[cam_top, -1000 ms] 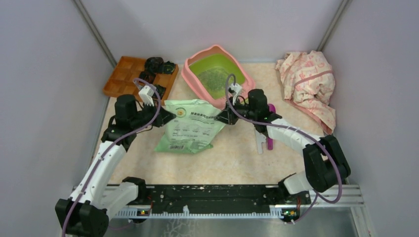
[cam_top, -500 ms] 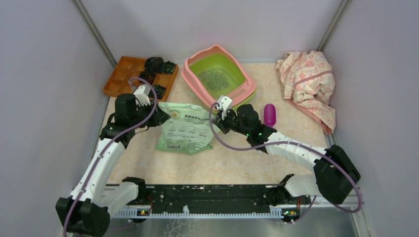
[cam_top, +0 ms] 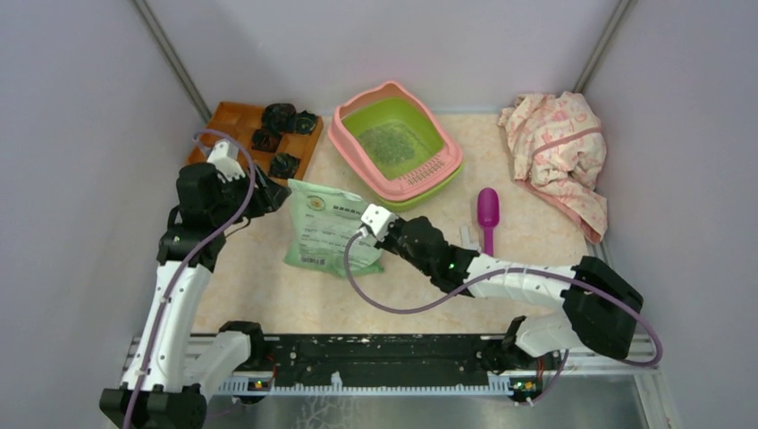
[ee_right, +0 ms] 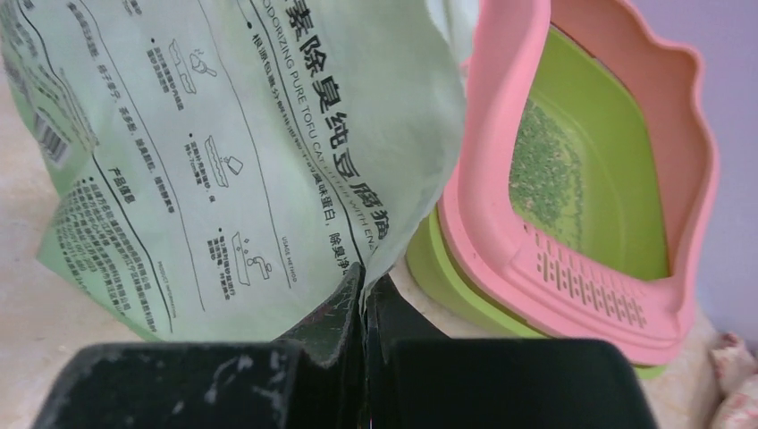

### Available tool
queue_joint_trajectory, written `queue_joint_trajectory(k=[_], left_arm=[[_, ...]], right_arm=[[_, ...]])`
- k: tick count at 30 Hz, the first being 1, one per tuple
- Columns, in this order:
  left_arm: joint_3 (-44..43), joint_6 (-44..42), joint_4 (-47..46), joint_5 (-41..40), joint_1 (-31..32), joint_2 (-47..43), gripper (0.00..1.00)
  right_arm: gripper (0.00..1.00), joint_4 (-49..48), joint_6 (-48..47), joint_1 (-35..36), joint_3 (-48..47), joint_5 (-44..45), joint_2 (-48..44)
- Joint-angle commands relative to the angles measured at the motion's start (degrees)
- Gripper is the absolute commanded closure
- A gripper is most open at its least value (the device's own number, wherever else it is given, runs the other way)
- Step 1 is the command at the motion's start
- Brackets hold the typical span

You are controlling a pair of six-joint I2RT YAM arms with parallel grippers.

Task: Fill the litter box with clean litter
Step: Close the cat litter bag at the center of the board.

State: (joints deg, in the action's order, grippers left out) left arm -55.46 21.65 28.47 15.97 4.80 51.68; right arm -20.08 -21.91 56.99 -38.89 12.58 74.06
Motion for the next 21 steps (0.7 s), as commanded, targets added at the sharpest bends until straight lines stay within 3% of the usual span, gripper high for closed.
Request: queue_joint_trajectory(k=[1, 8, 13, 17, 21], left_arm=[[-4.55, 1.33, 2.84, -0.28, -0.32, -1.55, 0.39], [-5.78, 2.06, 3.33, 6.59, -0.32, 1.59, 0.38], [-4.32, 4.36, 0.96, 12.90, -0.32, 3.77, 0.40], [-4.81, 6.30, 1.23, 20.65, -0.32, 6.27, 0.31], [-4.81, 7.63, 3.22, 18.88, -0.32, 4.97, 0.29]], right_arm=[[1.00, -6.30, -9.88, 5.42, 1.24, 14.35, 3.60], [1.00, -25.23, -23.54, 13.53, 6.57, 28.09, 8.63], [1.00, -23.84, -22.81, 15.50, 7.63, 25.86, 4.27], [1.00, -23.88, -25.79, 16.32, 7.00, 27.61, 4.54], [1.00, -22.93, -26.20, 16.60, 6.26, 27.33, 4.96]])
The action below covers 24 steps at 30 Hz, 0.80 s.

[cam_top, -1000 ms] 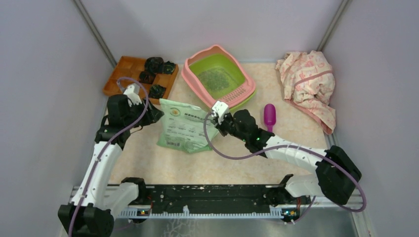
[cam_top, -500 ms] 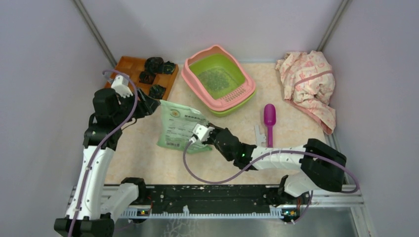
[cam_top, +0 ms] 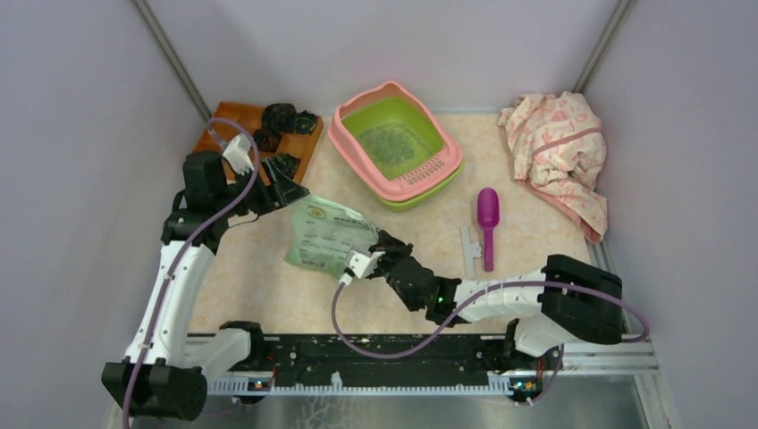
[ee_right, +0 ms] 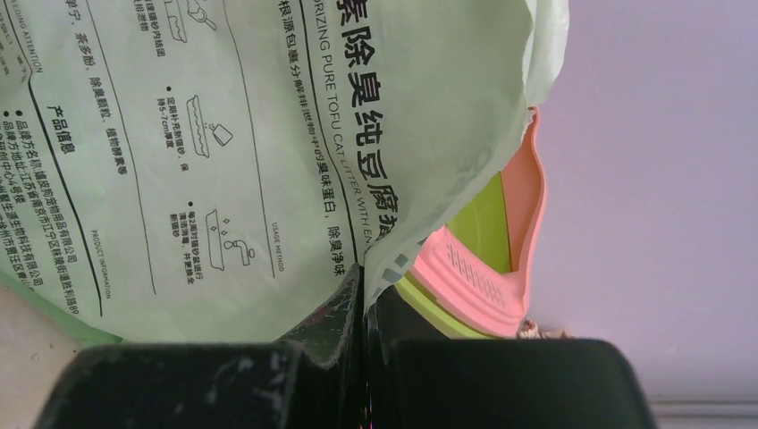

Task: Fill the litter box with clean litter
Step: Close the cat litter bag at the center of the board.

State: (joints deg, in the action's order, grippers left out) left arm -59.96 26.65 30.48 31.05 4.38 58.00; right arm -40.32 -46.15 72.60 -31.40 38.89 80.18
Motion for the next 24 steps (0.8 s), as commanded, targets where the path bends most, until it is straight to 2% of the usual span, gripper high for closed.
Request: queue_joint_trajectory(k=[1, 2, 4, 6, 7, 12, 16, 24], left_arm=[[0.02, 3.26, 0.98, 3.72, 0.10, -1.73, 0.26], [0.29, 3.87, 0.86, 4.36, 0.10, -2.03, 0.20], [0.58, 5.05, 1.05, 4.89, 0.10, -2.10, 0.15], [0.95, 5.86, 1.25, 4.96, 0.10, -2.17, 0.03], [0.89, 6.08, 1.56, 5.10, 0.10, -2.00, 0.02], [-2.44, 7.33, 8.89, 1.97, 0.10, -0.71, 0.01], [-6.12, 12.78, 17.16, -0.20, 0.10, 0.27, 0.01], [-6.71, 22.50, 17.28, -3.42, 0.10, 0.57, 0.01]], right_arm=[[1.00, -2.82, -2.15, 1.18, -1.38, 1.11, -0.77], [1.00, -2.85, -2.37, 1.30, -1.71, 1.47, -0.24], [1.00, -3.89, -3.61, 1.81, -2.07, 2.49, 1.23], [1.00, -4.37, -4.11, 2.20, -2.28, 2.66, 1.97], [1.00, -4.37, -4.12, 2.29, -2.49, 2.67, 2.26], [1.00, -4.41, -4.79, 2.74, -2.92, 3.21, 2.76], [1.00, -5.73, -5.51, 3.03, -2.39, 3.86, 2.53], [1.00, -6.79, -5.81, 4.81, -2.17, 4.39, 2.66]])
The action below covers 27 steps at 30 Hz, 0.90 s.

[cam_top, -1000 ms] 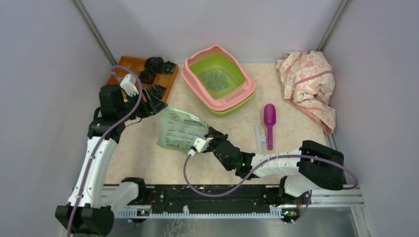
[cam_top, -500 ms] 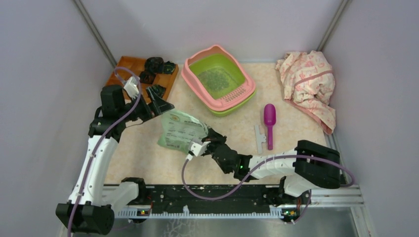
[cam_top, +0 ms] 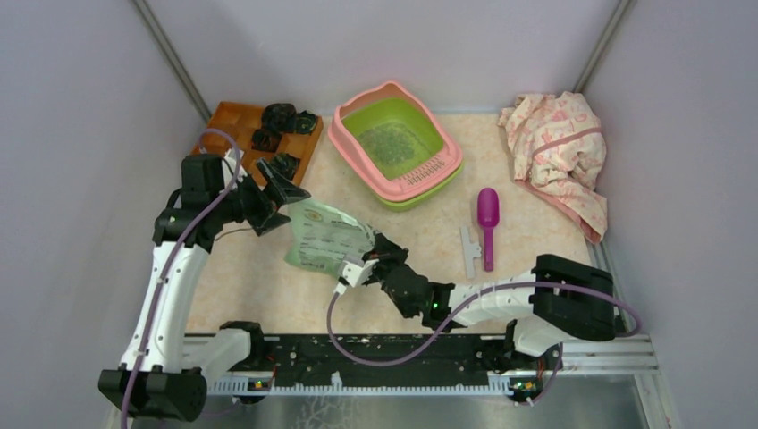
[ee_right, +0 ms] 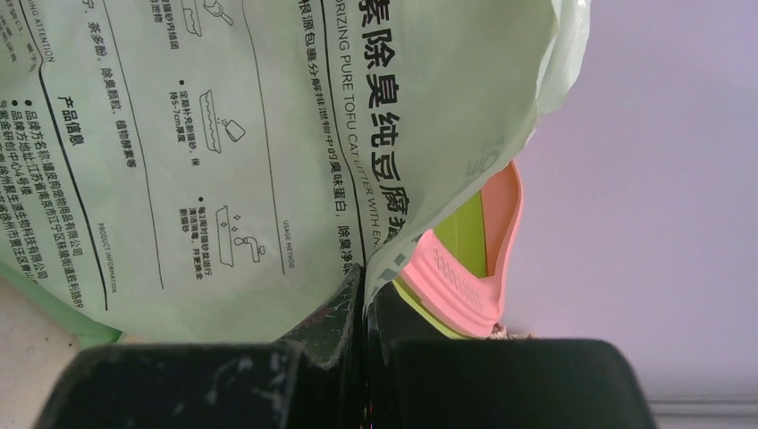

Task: Fill the litter box with clean litter
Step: Close the cat litter bag at the center of the board.

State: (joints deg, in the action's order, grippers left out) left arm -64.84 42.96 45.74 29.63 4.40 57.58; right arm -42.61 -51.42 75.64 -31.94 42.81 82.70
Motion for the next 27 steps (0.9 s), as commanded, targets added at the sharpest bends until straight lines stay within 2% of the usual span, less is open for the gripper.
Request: queue_joint_trajectory(k=[1, 9, 14, 15, 16, 17, 18, 19, 24, 27], left_arm=[[-1.72, 7.34, 2.18, -1.59, 0.08, 1.90, 0.02], [-1.05, 12.83, 2.33, -3.09, 0.17, 4.93, 0.01], [0.28, 13.96, 0.15, -0.77, 0.17, 6.71, 0.01], [0.46, 14.19, -0.34, -0.72, 0.17, 6.81, 0.05], [0.90, 14.15, -1.73, -0.33, 0.23, 6.72, 0.20], [1.42, 14.16, -2.95, -0.08, 0.25, 6.61, 0.45], [1.69, 14.24, -3.45, -0.30, 0.25, 6.57, 0.63], [1.84, 14.15, -3.47, -0.63, 0.25, 6.69, 0.72], [2.82, 13.03, -3.33, -0.28, 0.25, 8.02, 1.00], [3.01, 11.91, -2.64, -1.62, 0.28, 7.78, 1.00]], right_arm=[[1.00, -4.69, -0.67, 2.08, -1.63, 0.68, 0.17], [1.00, -6.04, -0.78, 4.27, -2.06, 1.31, 1.04], [1.00, -6.86, -0.70, 4.95, -1.68, 1.52, 1.91], [1.00, -6.99, -0.59, 5.00, -1.57, 1.57, 1.97], [1.00, -7.18, -0.61, 4.99, -1.43, 1.65, 2.01], [1.00, -7.22, -0.49, 4.99, -1.33, 1.66, 1.96], [1.00, -7.29, -0.36, 4.96, -1.22, 1.63, 1.90], [1.00, -7.49, -0.26, 4.96, -1.13, 1.66, 1.85], [1.00, -7.40, 0.12, 4.96, -0.87, 1.48, 1.14], [1.00, -7.44, 0.60, 4.96, -0.67, 1.27, 0.84]])
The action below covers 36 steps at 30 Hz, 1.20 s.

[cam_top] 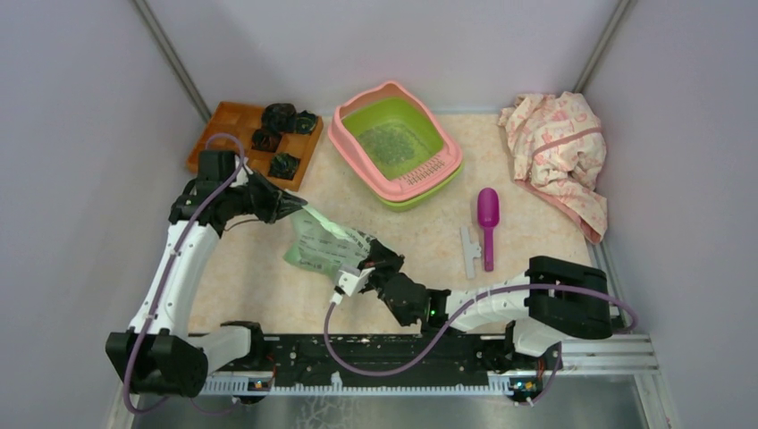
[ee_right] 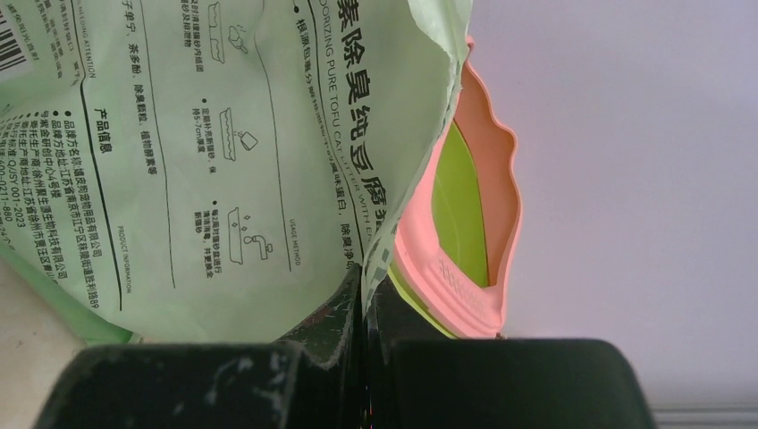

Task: Fill the litter box with clean litter
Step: Close the cat litter bag at the center of the board.

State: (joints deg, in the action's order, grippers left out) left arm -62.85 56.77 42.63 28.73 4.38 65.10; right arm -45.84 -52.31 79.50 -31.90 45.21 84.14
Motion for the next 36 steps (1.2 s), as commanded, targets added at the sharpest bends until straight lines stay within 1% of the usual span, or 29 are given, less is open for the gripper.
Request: queue_joint_trajectory(k=[1, 4, 7, 8, 9, 10, 11, 12, 13, 15, 17, 19, 21, 25, 26, 27, 28, 30, 31, 33, 35, 36], left_arm=[[0.75, -2.38, 1.16, -1.95, 0.28, 0.02, 1.00], [-0.25, -3.87, 3.63, -6.13, 0.28, -1.23, 1.00], [-0.21, -5.68, 5.78, -9.89, 0.28, -3.49, 1.00], [-0.01, -6.31, 6.51, -11.57, 0.28, -4.42, 1.00], [0.38, -6.55, 7.06, -13.11, 0.28, -5.35, 1.00], [1.21, -6.65, 7.07, -13.64, 0.28, -6.43, 1.00], [1.95, -6.67, 6.66, -13.68, 0.28, -7.28, 1.00], [2.69, -6.68, 6.37, -13.46, 0.28, -7.91, 1.00], [3.18, -6.59, 6.25, -13.33, 0.28, -8.35, 1.00], [3.51, -6.72, 6.11, -13.15, 0.28, -8.54, 1.00], [3.52, -6.84, 5.98, -12.80, 0.28, -8.35, 1.00], [3.48, -6.77, 5.78, -12.58, 0.28, -8.19, 1.00], [3.16, -6.75, 5.47, -12.35, 0.28, -8.03, 1.00], [1.24, -7.48, 6.02, -12.40, 0.28, -7.10, 1.00], [0.83, -7.67, 6.17, -12.46, 0.28, -6.81, 1.00], [0.28, -7.84, 6.15, -12.38, 0.28, -6.50, 1.00], [-0.32, -8.04, 6.18, -12.43, 0.28, -6.22, 1.00], [-1.73, -8.16, 6.19, -12.23, 0.28, -5.44, 1.00], [-2.46, -8.09, 6.15, -12.00, 0.28, -4.94, 1.00], [-3.55, -8.02, 6.19, -11.51, 0.28, -4.41, 1.00], [-4.22, -7.99, 6.15, -11.18, 0.28, -4.30, 1.00], [-4.32, -7.99, 6.15, -11.21, 0.28, -4.43, 1.00]], right_arm=[[1.00, -4.05, 1.62, 1.09, -0.63, -1.38, -0.71], [1.00, -4.79, 2.17, 1.06, -0.33, -1.23, -0.95], [1.00, -4.30, 4.62, 0.77, -0.35, -1.21, -2.55], [1.00, -3.11, 5.92, 0.70, -0.32, -2.15, -3.97], [1.00, 0.65, 8.60, 0.32, -0.94, -4.19, -5.95], [0.96, 7.99, 13.08, -0.58, -2.73, -7.40, -8.03], [0.87, 17.16, 18.91, -1.95, -5.68, -11.26, -10.13], [0.75, 27.37, 23.89, -3.51, -8.27, -16.30, -11.88], [0.66, 32.78, 27.99, -5.64, -10.49, -21.58, -13.34], [0.59, 39.27, 33.43, -9.23, -13.60, -30.48, -15.65], [0.51, 41.06, 35.20, -10.48, -15.66, -34.20, -17.09], [0.47, 41.48, 35.43, -10.81, -17.29, -36.99, -17.04], [0.44, 42.38, 35.18, -10.81, -19.52, -38.88, -15.01], [0.44, 47.64, 33.91, -10.86, -24.82, -44.42, -8.40], [0.44, 48.66, 33.64, -10.86, -25.57, -44.88, -7.43], [0.43, 49.49, 33.61, -10.86, -26.15, -47.80, -6.65], [0.43, 50.34, 33.53, -10.86, -26.67, -48.76, -6.24], [0.43, 50.74, 33.23, -10.78, -26.98, -49.02, -5.50], [0.43, 50.32, 32.91, -10.57, -26.69, -47.34, -5.41], [0.42, 46.71, 31.19, -9.26, -25.53, -39.15, -4.88], [0.42, 41.14, 29.83, -8.14, -24.35, -28.60, -3.61], [0.42, 40.02, 29.51, -8.06, -24.26, -26.84, -2.96]])
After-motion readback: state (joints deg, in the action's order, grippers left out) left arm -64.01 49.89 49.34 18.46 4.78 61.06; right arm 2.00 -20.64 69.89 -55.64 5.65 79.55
